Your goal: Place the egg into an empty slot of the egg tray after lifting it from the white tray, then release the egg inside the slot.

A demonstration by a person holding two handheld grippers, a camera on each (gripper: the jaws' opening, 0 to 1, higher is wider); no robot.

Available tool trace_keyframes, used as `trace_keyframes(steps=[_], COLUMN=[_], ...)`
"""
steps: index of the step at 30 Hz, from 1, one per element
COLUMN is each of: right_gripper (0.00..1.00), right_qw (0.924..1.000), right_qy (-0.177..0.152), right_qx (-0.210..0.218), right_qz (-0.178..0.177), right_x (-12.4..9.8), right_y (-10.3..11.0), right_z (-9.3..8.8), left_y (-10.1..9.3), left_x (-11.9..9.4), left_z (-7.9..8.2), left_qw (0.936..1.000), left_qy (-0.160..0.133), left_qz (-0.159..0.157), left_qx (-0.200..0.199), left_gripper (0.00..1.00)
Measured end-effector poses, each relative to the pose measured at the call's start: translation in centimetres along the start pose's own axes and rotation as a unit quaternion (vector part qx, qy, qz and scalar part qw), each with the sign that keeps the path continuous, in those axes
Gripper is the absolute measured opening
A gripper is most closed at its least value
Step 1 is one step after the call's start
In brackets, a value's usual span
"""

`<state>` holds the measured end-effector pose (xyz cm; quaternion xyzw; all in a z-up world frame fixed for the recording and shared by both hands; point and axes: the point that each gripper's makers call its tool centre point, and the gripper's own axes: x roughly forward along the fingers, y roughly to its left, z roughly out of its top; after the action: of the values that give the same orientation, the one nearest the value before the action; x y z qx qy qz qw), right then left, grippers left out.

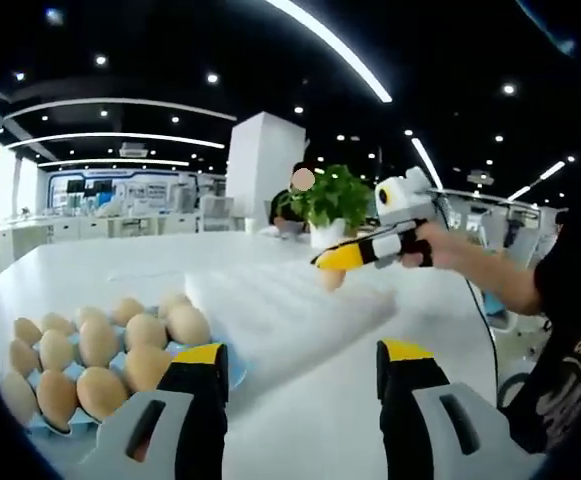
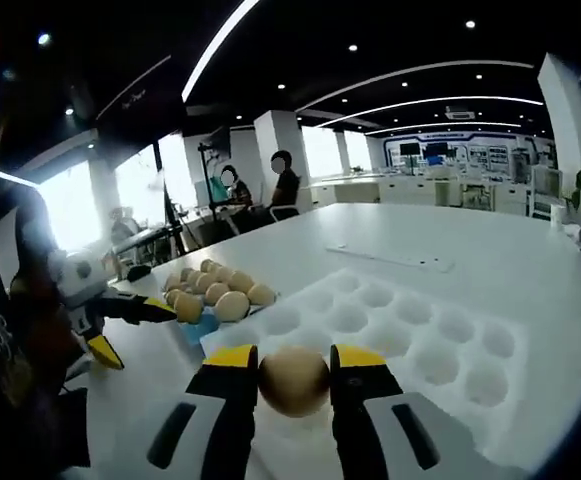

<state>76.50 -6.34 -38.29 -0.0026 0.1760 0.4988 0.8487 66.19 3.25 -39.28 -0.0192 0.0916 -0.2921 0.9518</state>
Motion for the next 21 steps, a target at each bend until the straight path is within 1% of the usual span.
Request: trace_keyframes(steps=[3, 7, 9, 11, 15, 17, 19, 21], right_gripper=[0.3, 0.3, 0.3, 0.3, 0.3, 0.3, 0.3, 0.3], right_qw=[0.9999, 0.9998, 0.9994, 0.9993, 0.999, 0.9985, 0.9982, 0.9977], right_qy=[0.004, 0.011, 0.013, 0.011, 0.014, 0.015, 0.018, 0.019], right_qx=[0.005, 0.004, 0.014, 0.014, 0.01, 0.008, 0.007, 0.008], right_qz=[0.009, 0.017, 0.028, 0.032, 0.042, 0.052, 0.058, 0.065], right_x=[0.8, 1.7, 2.2, 2.6, 3.3, 3.8, 4.2, 4.5], right_y=[0.8, 1.6, 2.2, 2.6, 3.8, 4.6, 5.0, 5.4], right_z=[0.0, 0.0, 0.1, 0.3, 0.4, 0.4, 0.4, 0.4], left_y=[-0.1, 0.0, 0.0, 0.1, -0.4, -0.6, -0.9, -0.9], left_x=[0.4, 1.0, 1.4, 1.9, 3.0, 3.5, 3.8, 4.0], left_z=[0.3, 0.4, 0.4, 0.3, 0.8, 1.0, 0.9, 0.8], left_qw=[1.0, 0.9998, 0.9997, 0.9996, 0.9998, 0.9999, 0.9998, 0.9997], left_qy=[0.001, 0.008, 0.011, 0.014, 0.005, 0.0, 0.003, 0.008], left_qz=[-0.001, 0.001, 0.0, -0.001, -0.008, -0.015, -0.02, -0.019], left_qx=[0.002, 0.017, 0.022, 0.025, 0.019, 0.006, 0.005, 0.01], left_gripper=[0.55, 0.54, 0.54, 0.53, 0.51, 0.51, 0.5, 0.5])
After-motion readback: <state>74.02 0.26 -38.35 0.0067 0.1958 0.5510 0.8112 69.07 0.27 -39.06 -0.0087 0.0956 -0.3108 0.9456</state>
